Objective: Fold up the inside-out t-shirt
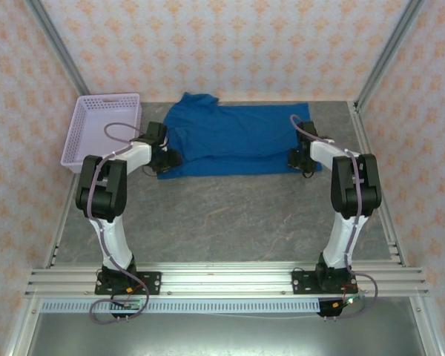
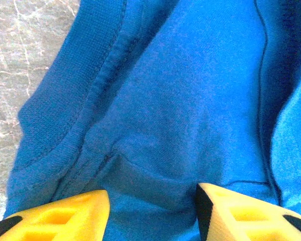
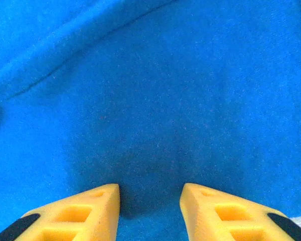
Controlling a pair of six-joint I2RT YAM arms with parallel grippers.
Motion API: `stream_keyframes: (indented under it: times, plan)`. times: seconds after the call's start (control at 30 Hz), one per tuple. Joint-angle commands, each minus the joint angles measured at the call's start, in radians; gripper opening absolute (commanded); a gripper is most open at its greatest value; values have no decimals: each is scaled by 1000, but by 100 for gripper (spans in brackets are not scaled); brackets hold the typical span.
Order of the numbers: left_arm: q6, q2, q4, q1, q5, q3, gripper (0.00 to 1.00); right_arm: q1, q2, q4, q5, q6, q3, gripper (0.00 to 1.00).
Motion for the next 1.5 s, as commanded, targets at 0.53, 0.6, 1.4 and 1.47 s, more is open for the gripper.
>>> stream_keyframes:
  times: [0.53, 0.6, 1.4, 1.47]
  plan:
    - [-139, -367, -2, -147, -1, -551, 53, -58, -426, -165, 79, 118, -409, 34]
    - [-150, -412, -4, -160, 15, -553, 53, -19, -516, -113, 27, 82, -431, 38]
    - [-92, -559, -61, 5, -110, -403, 59, 791, 33, 296, -113, -401, 87, 46]
    - [-93, -569, -64, 9, -110, -407, 59, 795, 86, 245, -103, -412, 143, 46]
